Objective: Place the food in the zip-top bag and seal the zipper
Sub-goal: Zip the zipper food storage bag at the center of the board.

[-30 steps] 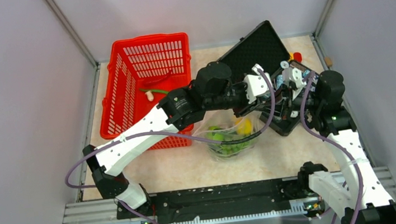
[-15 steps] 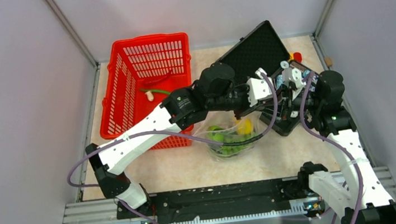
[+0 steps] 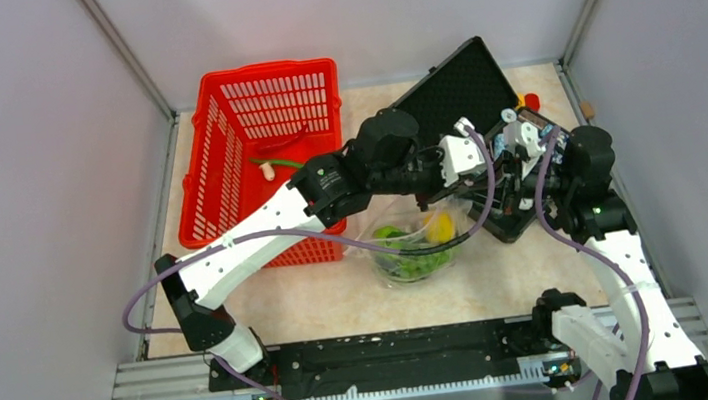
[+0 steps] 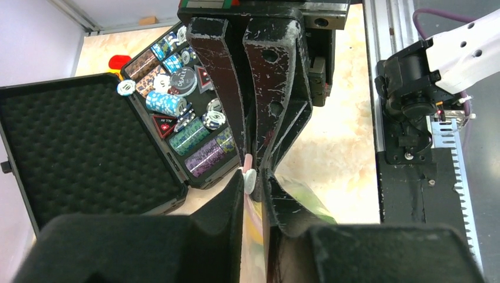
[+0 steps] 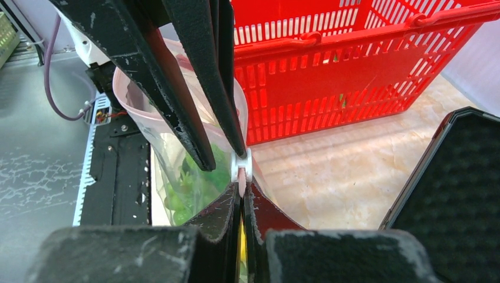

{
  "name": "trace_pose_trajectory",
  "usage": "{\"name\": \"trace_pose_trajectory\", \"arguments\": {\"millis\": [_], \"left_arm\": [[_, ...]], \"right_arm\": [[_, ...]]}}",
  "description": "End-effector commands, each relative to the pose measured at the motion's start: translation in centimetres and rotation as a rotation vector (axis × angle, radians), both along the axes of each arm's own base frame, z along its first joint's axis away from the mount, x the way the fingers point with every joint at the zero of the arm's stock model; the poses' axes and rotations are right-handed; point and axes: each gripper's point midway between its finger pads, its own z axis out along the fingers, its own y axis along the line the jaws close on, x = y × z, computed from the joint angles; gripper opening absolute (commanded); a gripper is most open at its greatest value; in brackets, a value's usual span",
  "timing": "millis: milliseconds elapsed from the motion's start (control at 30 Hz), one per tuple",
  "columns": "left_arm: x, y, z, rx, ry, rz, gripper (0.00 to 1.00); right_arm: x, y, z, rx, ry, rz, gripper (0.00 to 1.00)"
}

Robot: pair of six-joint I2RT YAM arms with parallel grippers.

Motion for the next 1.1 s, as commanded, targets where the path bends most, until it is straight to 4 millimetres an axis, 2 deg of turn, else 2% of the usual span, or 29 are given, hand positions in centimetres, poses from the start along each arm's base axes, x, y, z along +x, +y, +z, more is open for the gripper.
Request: {"name": "trace_pose_trajectory", "arguments": {"millis": [0,33,200,367,433,567,933,1067], "left_arm": [[0.0,0.2,-0.5,0.022,0.030,-0.003,0.22],[0.0,0.3,-0.4,0.020,0.026,-0.003,0.32],[-0.5,0.2,0.7,0.000,0.021,-0.036,0.47],[0.1,0.0,0.3,0.052,0.039,-0.018,0.45],[0.6,-0.1,0.3,0.056,0.032,0.006,0.49],[0.6,-0.1,0.5,0.048,0.027,0.001,0.50],[0.3,0.1,0.2,0.056,0.058,-0.029,0.18],[0.4,0.1,-0.1,0.069,0.059,-0.027,0.11]], "right_arm": [[-0.1,0.1,1.9,-0.002,-0.105,0.012,0.00],[-0.1,0.1,1.9,-0.002,-0.106,0.011,0.00],[0.0,0.1,1.8,-0.002,-0.102,0.010,0.00],[-0.1,0.1,1.9,-0.002,-0.105,0.009,0.00],[-0.1,0.1,2.0,-0.002,-0.106,0.010,0.00],[-0.2,0.1,1.9,-0.003,-0.108,0.012,0.00],[-0.3,0.1,1.7,-0.006,-0.109,0.015,0.00],[-0.5,0.1,1.7,-0.009,-0.115,0.019,0.00]]}}
